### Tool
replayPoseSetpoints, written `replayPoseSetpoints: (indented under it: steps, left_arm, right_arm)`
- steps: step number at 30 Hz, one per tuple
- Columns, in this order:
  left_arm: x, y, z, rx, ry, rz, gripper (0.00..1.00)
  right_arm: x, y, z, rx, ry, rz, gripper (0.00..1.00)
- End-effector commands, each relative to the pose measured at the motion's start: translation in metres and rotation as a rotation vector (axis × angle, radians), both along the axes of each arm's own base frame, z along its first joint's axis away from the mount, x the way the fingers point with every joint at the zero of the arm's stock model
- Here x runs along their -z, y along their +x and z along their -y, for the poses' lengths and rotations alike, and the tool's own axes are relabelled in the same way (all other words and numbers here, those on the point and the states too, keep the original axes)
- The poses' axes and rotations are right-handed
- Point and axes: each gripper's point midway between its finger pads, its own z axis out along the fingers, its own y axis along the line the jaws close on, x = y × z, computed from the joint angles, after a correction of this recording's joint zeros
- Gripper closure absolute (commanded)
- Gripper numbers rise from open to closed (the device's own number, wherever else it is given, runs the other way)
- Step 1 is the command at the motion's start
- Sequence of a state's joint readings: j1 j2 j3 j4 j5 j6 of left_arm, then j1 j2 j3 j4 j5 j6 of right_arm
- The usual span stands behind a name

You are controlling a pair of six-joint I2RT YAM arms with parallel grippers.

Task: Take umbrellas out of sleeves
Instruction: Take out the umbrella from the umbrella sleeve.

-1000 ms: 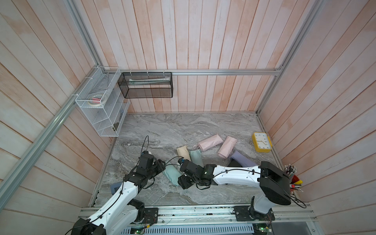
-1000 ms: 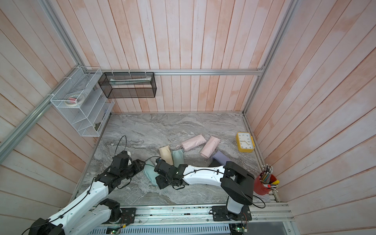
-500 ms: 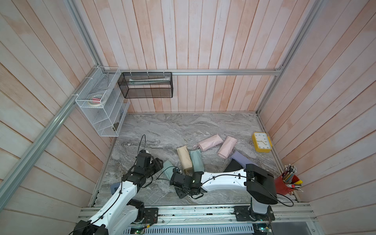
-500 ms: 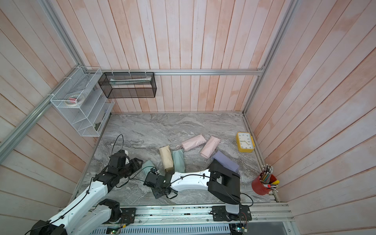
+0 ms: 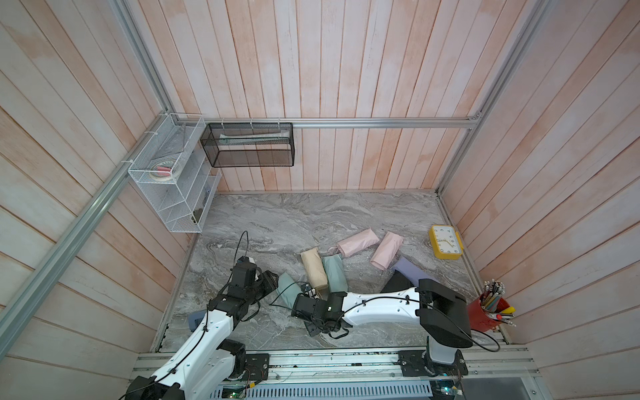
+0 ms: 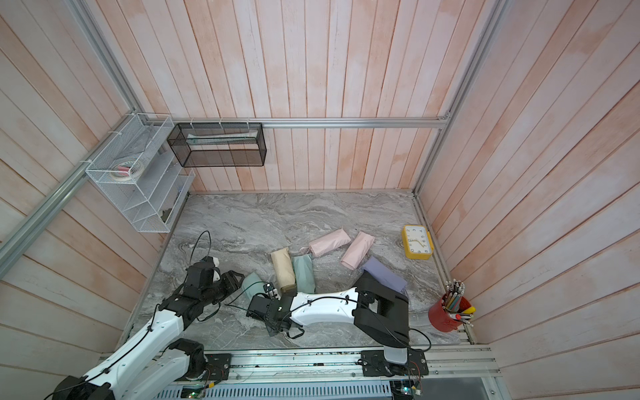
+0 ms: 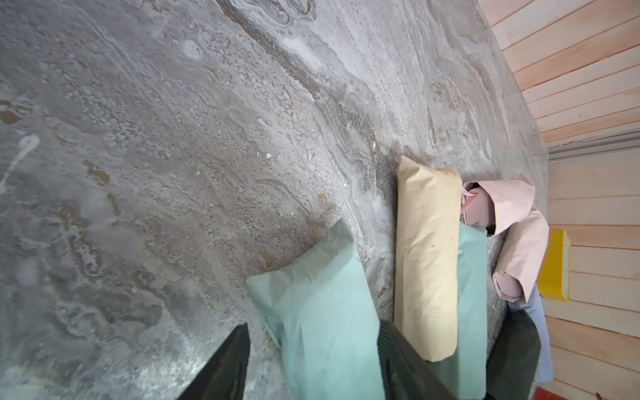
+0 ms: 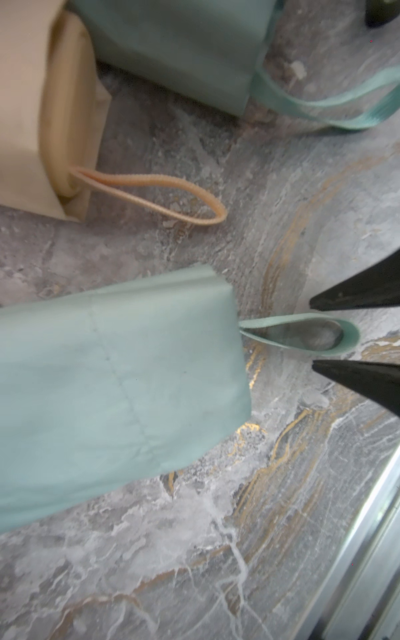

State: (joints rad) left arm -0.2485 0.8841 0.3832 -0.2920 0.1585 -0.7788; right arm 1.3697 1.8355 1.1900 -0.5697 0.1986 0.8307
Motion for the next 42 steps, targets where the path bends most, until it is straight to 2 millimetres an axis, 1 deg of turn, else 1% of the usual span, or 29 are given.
replayPoseSetpoints:
  steps: [1,5,8,10,16,21,25,26,29,31,33,36,39,42]
  left_arm:
    - [0.0,0.001,0.001,0.008,-0.007,0.016,0.38]
    - [-0.001,0.0,0.0,0.005,-0.002,0.018,0.38]
    - [0.001,-0.001,0.0,0.007,-0.001,0.012,0.38]
    - [0.002,-0.002,0.0,0.008,-0.001,0.009,0.38]
    - [0.002,-0.002,0.0,0.008,-0.003,0.009,0.38]
    - [0.003,-0.003,0.0,0.008,-0.003,0.007,0.38]
    - [0.004,-0.004,0.0,0.008,-0.003,0.005,0.38]
    - [0.005,-0.004,-0.001,0.008,-0.002,0.003,0.38]
    - [0.006,-0.004,-0.001,0.008,-0.002,0.001,0.38]
    - [0.006,-0.004,-0.001,0.008,-0.001,-0.001,0.38]
    - [0.006,-0.004,-0.001,0.007,-0.001,0.0,0.36]
    - [0.006,-0.003,0.0,0.008,-0.001,-0.002,0.3]
    - [0.006,-0.003,0.0,0.01,0.004,-0.005,0.24]
    - [0.008,-0.002,-0.001,0.014,0.018,-0.019,0.23]
  right_arm:
    - [0.009,0.003,0.011,0.021,-0.056,0.017,0.73]
    - [0.011,0.001,0.006,0.009,-0.039,0.002,0.72]
    - [0.01,-0.001,0.0,-0.005,-0.014,-0.01,0.67]
    - [0.01,-0.002,-0.003,-0.006,0.0,-0.013,0.66]
    - [0.02,-0.003,0.0,-0.004,-0.03,-0.023,0.66]
    - [0.024,-0.002,0.005,0.008,-0.05,-0.019,0.66]
    - [0.025,-0.001,0.009,0.018,-0.06,-0.015,0.71]
    - [0.026,-0.001,0.01,0.021,-0.066,-0.013,0.78]
    - [0.026,-0.001,0.014,0.026,-0.076,-0.01,0.91]
    - [0.026,-0.001,0.015,0.026,-0.073,-0.01,0.95]
    - [0.025,0.0,0.015,0.03,-0.065,-0.007,1.0]
    - [0.024,0.001,0.016,0.035,-0.063,-0.002,1.0]
    - [0.026,0.005,0.023,0.045,-0.074,0.002,1.0]
    - [0.025,0.01,0.031,0.068,-0.067,0.003,1.0]
